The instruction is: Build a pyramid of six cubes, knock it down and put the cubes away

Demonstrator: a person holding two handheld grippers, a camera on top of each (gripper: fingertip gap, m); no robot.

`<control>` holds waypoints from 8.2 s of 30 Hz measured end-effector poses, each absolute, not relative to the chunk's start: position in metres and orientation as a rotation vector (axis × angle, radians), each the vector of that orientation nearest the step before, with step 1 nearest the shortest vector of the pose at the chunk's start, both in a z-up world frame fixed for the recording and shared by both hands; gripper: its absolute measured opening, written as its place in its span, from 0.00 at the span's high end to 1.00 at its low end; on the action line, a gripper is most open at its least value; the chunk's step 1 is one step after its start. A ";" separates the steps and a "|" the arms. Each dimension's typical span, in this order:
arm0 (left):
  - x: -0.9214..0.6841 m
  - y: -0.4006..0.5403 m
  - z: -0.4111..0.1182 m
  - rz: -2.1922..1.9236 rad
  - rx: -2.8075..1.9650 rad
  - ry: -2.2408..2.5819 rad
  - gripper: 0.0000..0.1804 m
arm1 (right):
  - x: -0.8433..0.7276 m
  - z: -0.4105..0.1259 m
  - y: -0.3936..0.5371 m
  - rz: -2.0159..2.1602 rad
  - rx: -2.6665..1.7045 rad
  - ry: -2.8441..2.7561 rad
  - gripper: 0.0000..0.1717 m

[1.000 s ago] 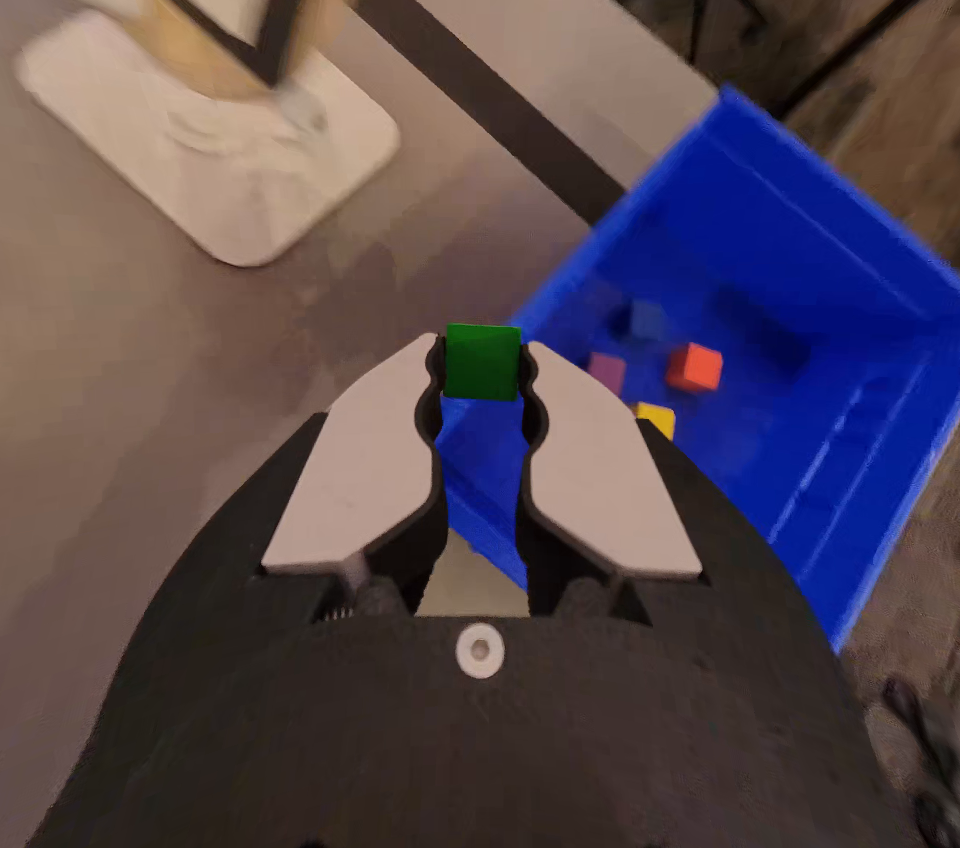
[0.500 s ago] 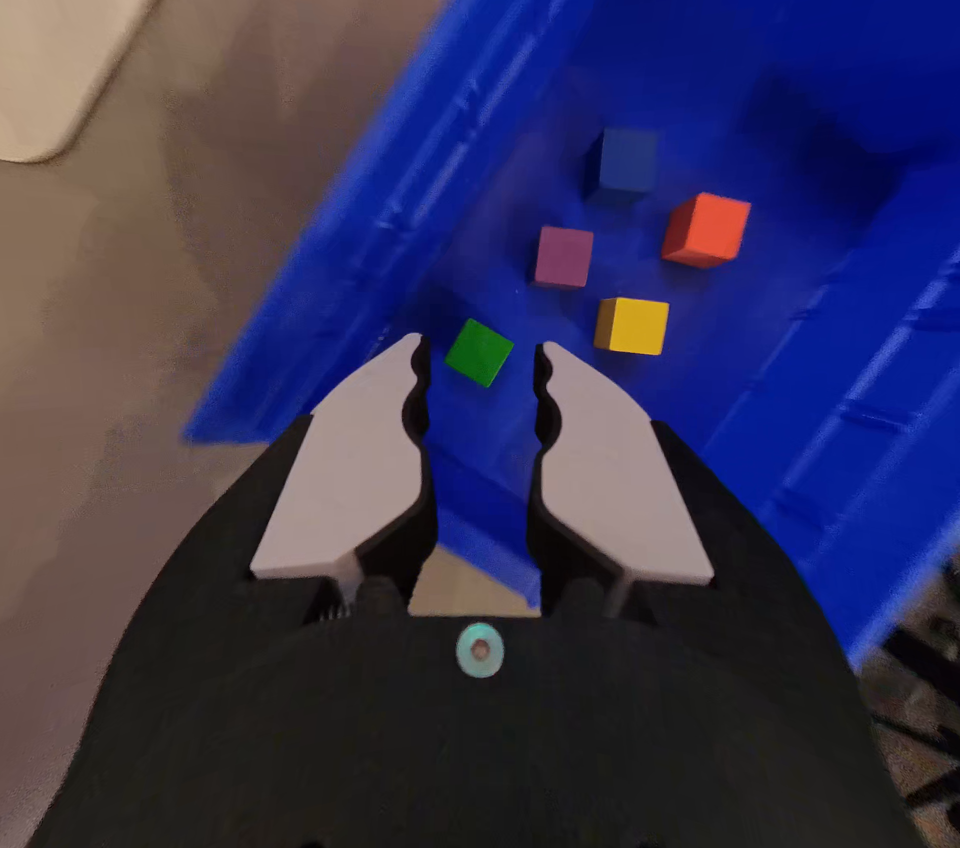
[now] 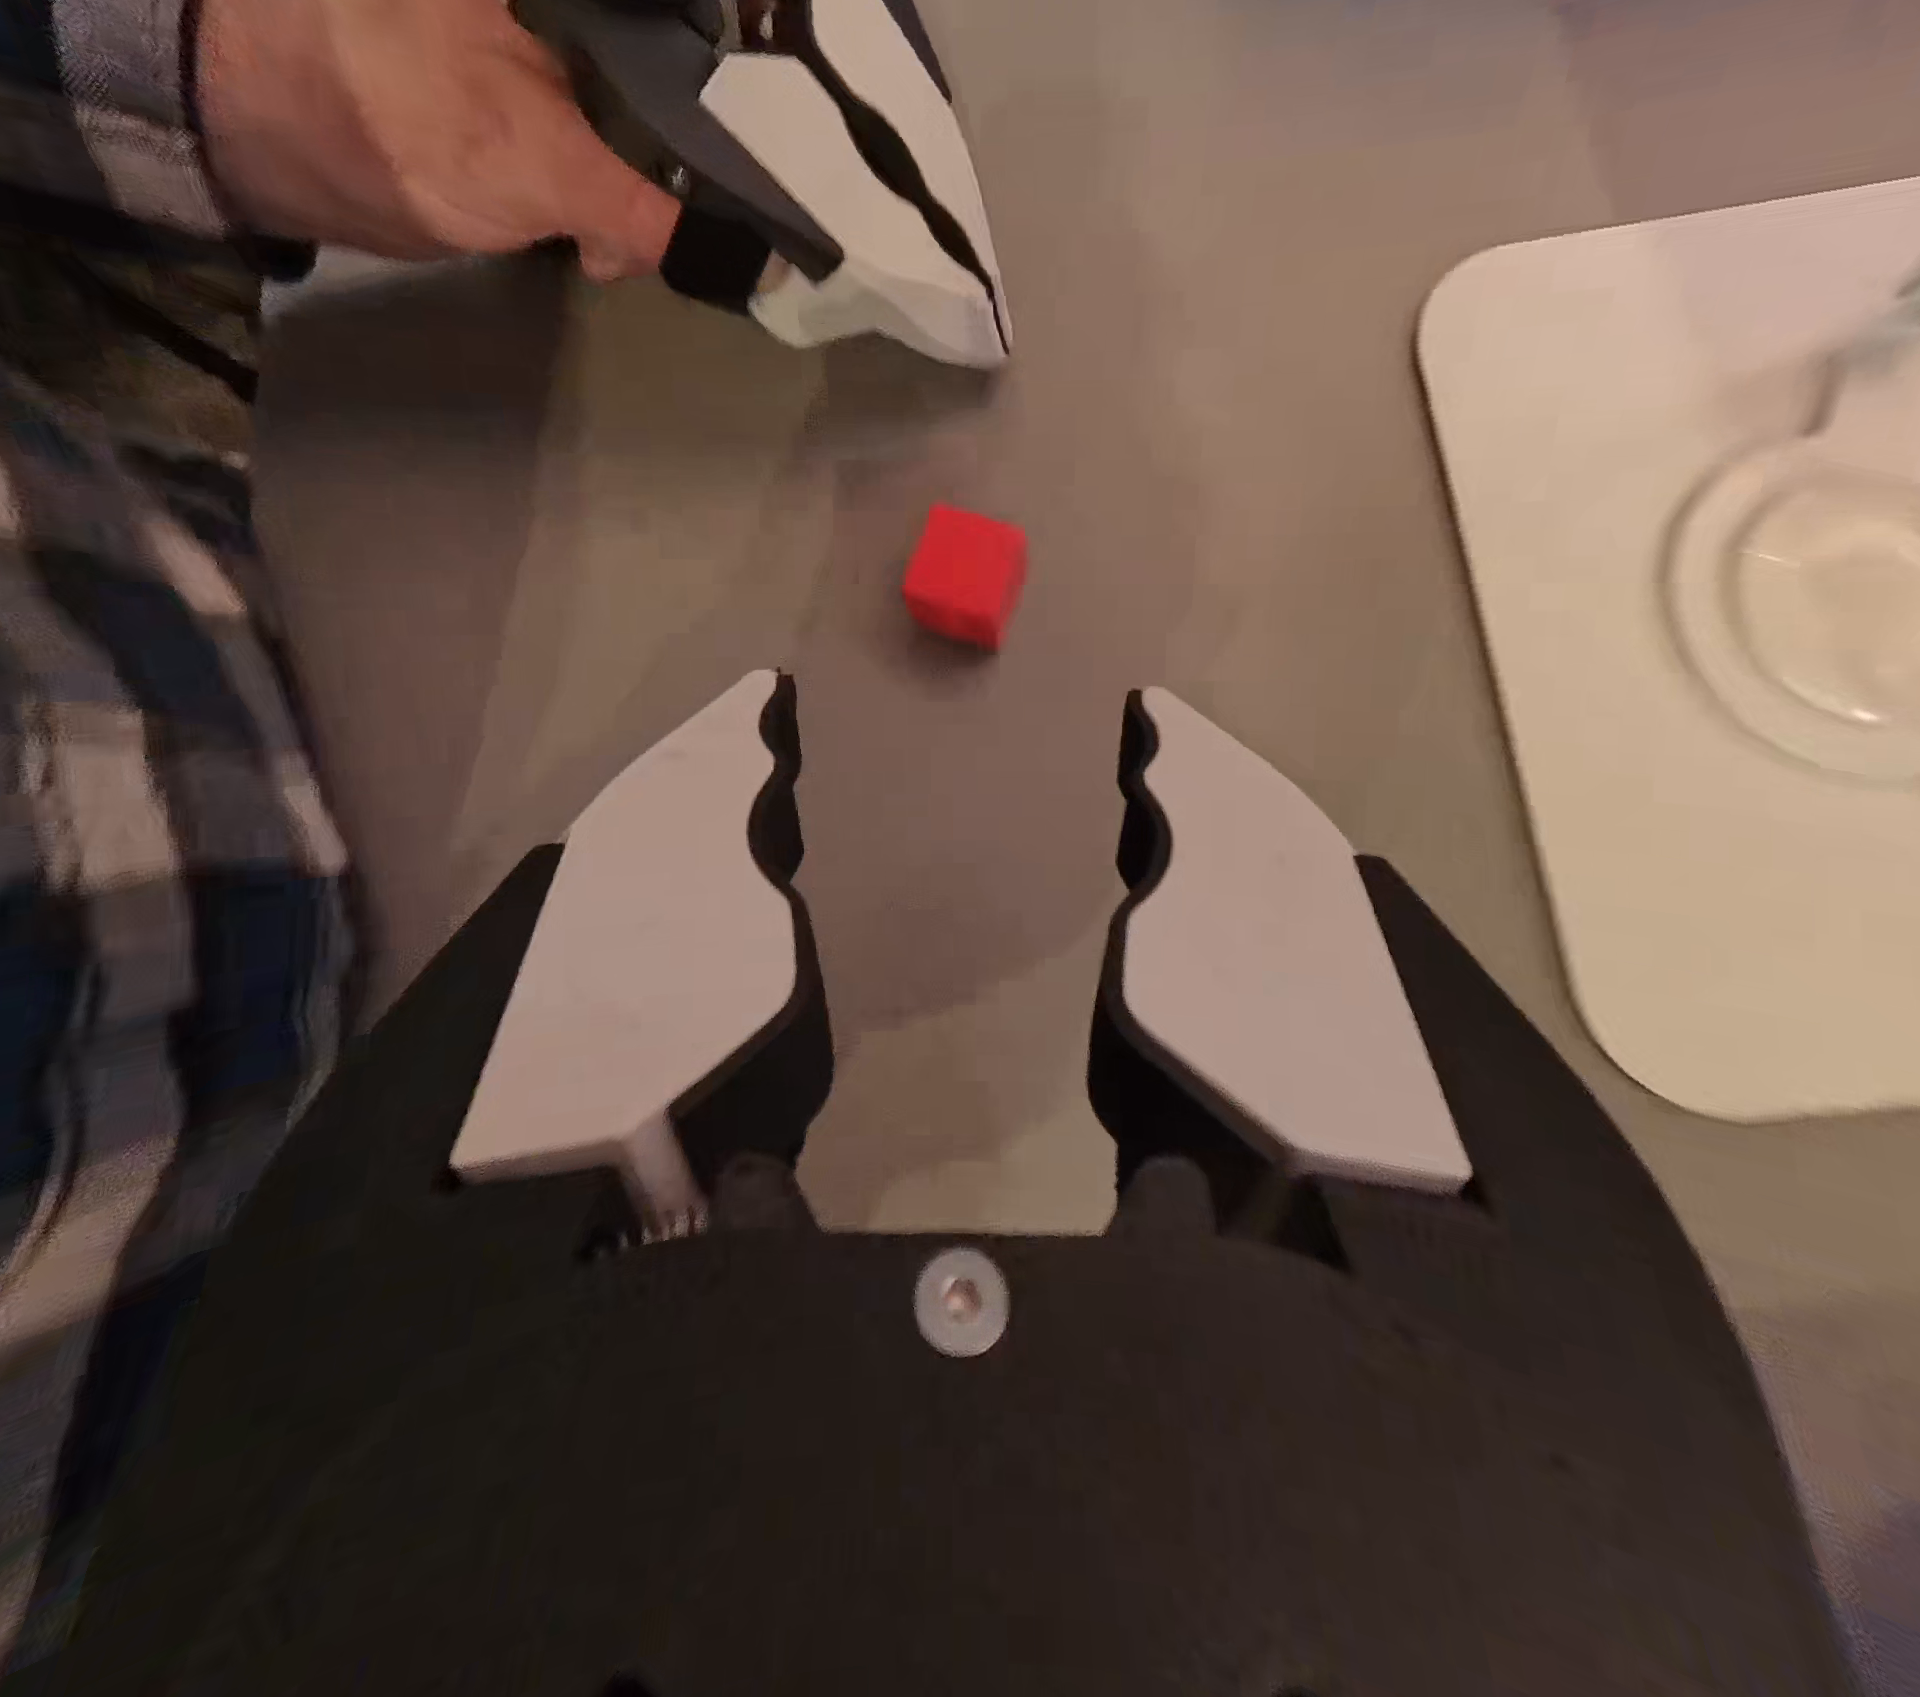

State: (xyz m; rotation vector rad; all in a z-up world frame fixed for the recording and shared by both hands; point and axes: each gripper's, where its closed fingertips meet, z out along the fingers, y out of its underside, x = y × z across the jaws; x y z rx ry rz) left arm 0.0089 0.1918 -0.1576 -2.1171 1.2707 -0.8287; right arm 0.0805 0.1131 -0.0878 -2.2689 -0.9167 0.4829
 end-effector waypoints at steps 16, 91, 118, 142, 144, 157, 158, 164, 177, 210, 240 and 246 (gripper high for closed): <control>0.009 0.191 -0.157 -0.851 -2.118 1.270 1.00 | 0.088 -0.095 0.141 0.380 -2.320 -0.655 0.83; -0.159 0.515 -0.131 -0.752 -2.322 0.743 0.95 | 0.453 -0.129 -0.069 0.057 -2.644 0.750 0.97; -0.165 0.515 -0.132 -0.653 -2.287 0.916 0.98 | 0.272 -0.128 -0.122 -0.079 -2.629 0.770 0.96; -0.251 0.435 -0.062 -0.593 -2.163 0.808 0.97 | 0.201 -0.129 -0.109 0.174 -2.750 0.015 0.97; -0.264 0.428 -0.057 -0.594 -2.157 0.773 0.97 | 0.192 -0.129 -0.091 0.211 -2.750 -0.039 0.97; -0.386 0.411 -0.001 -0.474 -2.099 0.527 0.97 | 0.110 -0.130 0.059 0.320 -2.727 -0.248 0.97; -0.397 0.411 0.004 -0.456 -2.095 0.509 0.97 | 0.102 -0.130 0.072 0.319 -2.725 -0.252 0.97; -0.448 0.410 0.024 -0.370 -2.077 0.407 0.96 | 0.056 -0.129 0.149 0.314 -2.648 -0.310 0.96; -0.485 0.396 0.029 -0.378 -2.075 0.299 0.96 | -0.035 -0.094 0.094 0.198 -2.096 -1.652 0.71; -0.526 0.377 0.054 -0.429 -2.040 0.229 0.95 | -0.158 -0.162 0.413 0.076 -2.645 -1.144 0.85; 0.019 0.162 0.072 -1.188 -1.480 1.425 0.96 | 0.088 0.024 -0.043 0.485 -1.723 0.267 0.56; 0.114 0.097 -0.005 -1.326 -1.578 1.571 0.95 | 0.127 -0.034 -0.111 0.438 -1.829 0.501 0.58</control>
